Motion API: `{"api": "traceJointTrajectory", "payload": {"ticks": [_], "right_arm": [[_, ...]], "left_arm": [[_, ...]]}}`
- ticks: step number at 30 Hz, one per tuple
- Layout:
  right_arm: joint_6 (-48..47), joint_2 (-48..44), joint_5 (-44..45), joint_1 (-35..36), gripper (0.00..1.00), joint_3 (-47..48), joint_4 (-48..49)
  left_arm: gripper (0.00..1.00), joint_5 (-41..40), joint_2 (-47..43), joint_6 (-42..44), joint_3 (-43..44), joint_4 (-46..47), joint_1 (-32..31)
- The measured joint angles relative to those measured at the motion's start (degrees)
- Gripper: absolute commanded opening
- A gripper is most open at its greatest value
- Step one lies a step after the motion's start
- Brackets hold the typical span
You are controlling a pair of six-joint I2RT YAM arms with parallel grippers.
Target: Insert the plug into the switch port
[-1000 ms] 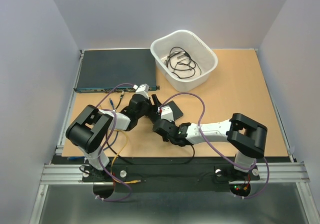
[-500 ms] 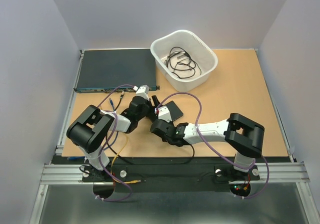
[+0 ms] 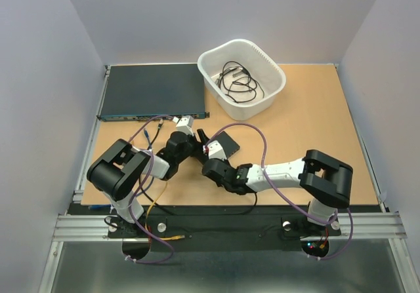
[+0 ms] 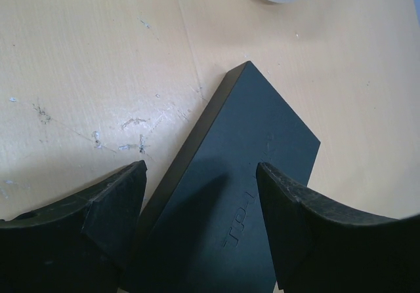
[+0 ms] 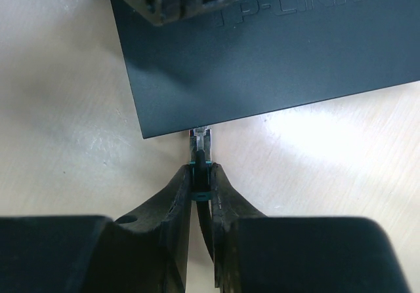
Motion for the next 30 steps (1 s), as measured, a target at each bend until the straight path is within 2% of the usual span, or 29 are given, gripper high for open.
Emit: {"api": "traceJointTrajectory", "payload": {"ticks": [11,18,24,30], "right_arm": [[-10.19,-4.46,-3.74,0.00,0.00,-7.87,9.84],[-15.23,-7.04,-6.73,-0.07,0.00,-11.19,12.24],[-16.76,-8.20,-7.17,-0.07,0.00,-12.63,13.22],[-17.62,-8.15,-8.00,0.11,0.01,-12.63,13.53]], "left_arm": [[0.75,1.66,-0.11,0.28,-3.80,5.73,-0.59],[0.74,2.01,0.46,0.72,-4.74,8.00,-2.71],[0.74,1.64,0.76,-0.07,-8.39,13.81,-3.61],[0.74,-2.21,1.01,-0.87,-11.67,18.93,-5.51]]}}
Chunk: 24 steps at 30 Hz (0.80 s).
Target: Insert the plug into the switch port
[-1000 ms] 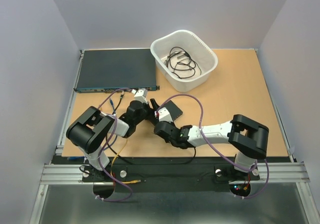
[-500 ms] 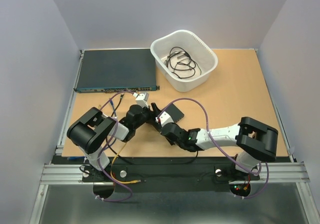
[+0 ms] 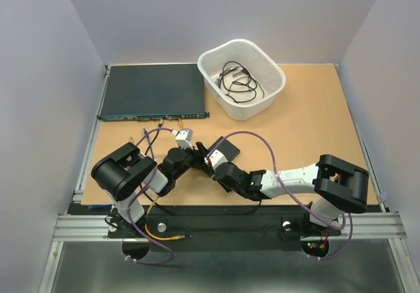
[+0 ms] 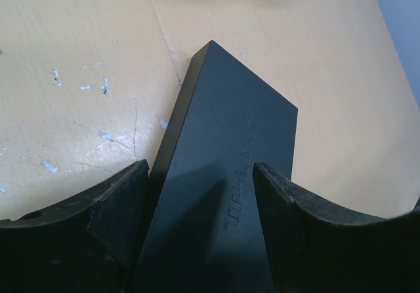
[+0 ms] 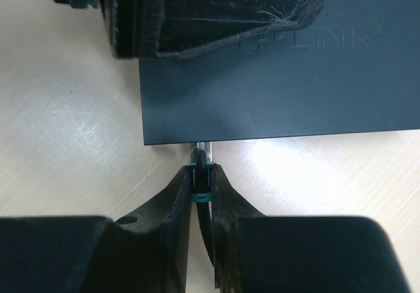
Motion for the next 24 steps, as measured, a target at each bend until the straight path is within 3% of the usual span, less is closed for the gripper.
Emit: {"api": "traceJointTrajectory", "payload": {"ticks": [24], "right_arm": [[-6.47,4.44,2.43,-0.42,0.01,3.10,2.19]], "left_arm": [[0.74,-10.56,3.85,3.91,2.29,2.45,-2.99]]}}
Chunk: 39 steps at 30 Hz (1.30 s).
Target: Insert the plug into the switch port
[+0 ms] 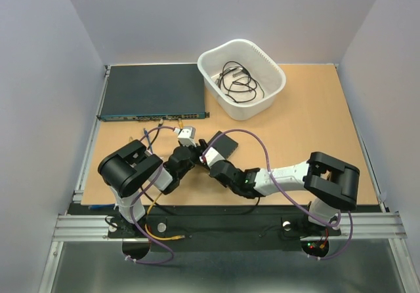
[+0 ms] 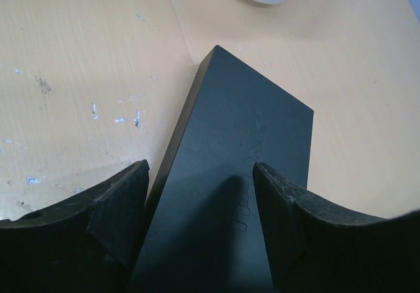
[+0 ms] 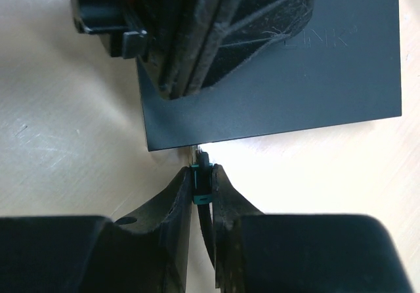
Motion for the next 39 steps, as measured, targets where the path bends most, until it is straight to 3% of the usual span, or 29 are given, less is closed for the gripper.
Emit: {"api": "traceJointTrajectory", "payload": {"ticks": [11,21,23,24,27,39], "right_arm": [[0.55,1.84,5.18,-0.50,0.01,0.42,2.14],[2.64,5.09,8.98,-0.48,0.01,1.29,7.58],[2.91,6.34,10.03,-0.50,0.08,2.27,8.35],[3.13,6.82,10.32,-0.52,0.20,2.62,8.85],[3.87,7.41,10.80,-0.79,0.37,3.02,9.40],[8.37,7.10,8.57,-1.09,0.55,3.98,10.60]], "left_arm": [[0.74,0.02,-0.04,5.14,8.37,-12.35,0.44],[0.74,8.68,0.20,5.53,15.34,-22.10,6.29],[0.74,9.90,0.26,5.57,16.48,-23.87,7.48],[0.74,10.43,0.26,5.57,16.94,-24.70,8.04],[0.74,11.93,0.24,5.55,18.01,-26.51,9.03],[0.74,17.92,-1.57,4.70,20.31,-33.92,11.08]]}}
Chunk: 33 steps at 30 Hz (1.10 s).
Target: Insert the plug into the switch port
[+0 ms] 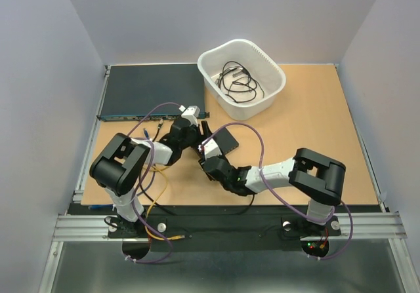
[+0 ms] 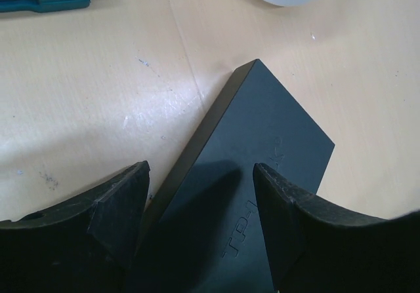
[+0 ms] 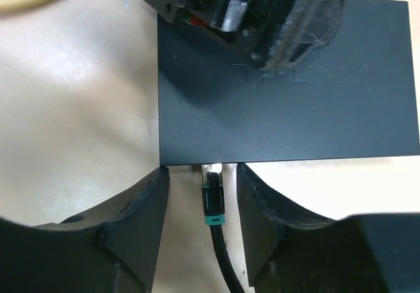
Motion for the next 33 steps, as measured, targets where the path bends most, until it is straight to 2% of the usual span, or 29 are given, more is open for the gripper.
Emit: {"api": "traceJointTrajectory", "payload": {"ticks": [6,9,10,12,22,33], "right_arm": [[2.32,-3.69,-0.76,-0.11,0.66,-0.07,0.52],[3.08,-6.64,-1.11,-0.11,0.74,-0.07,1.36],[3.28,-7.48,-1.16,-0.11,0.80,-0.07,1.40],[3.61,-9.25,-1.25,-0.07,0.83,-0.07,1.38],[4.11,-13.60,-1.09,0.44,0.84,-0.20,0.55],[5.44,-23.02,-0.02,1.11,0.84,-5.07,-0.85]], "left_arm": [[0.74,2.67,-2.62,-0.33,0.66,-5.25,1.84],[0.74,3.80,-3.69,-0.42,1.55,-7.23,2.40],[0.74,4.17,-4.35,-0.44,2.05,-8.22,2.69],[0.74,4.26,-5.44,-0.39,2.56,-9.25,2.99],[0.74,1.36,-15.13,1.53,5.95,-17.88,4.33],[0.75,-14.47,-33.92,0.52,4.37,-26.49,4.48]]}}
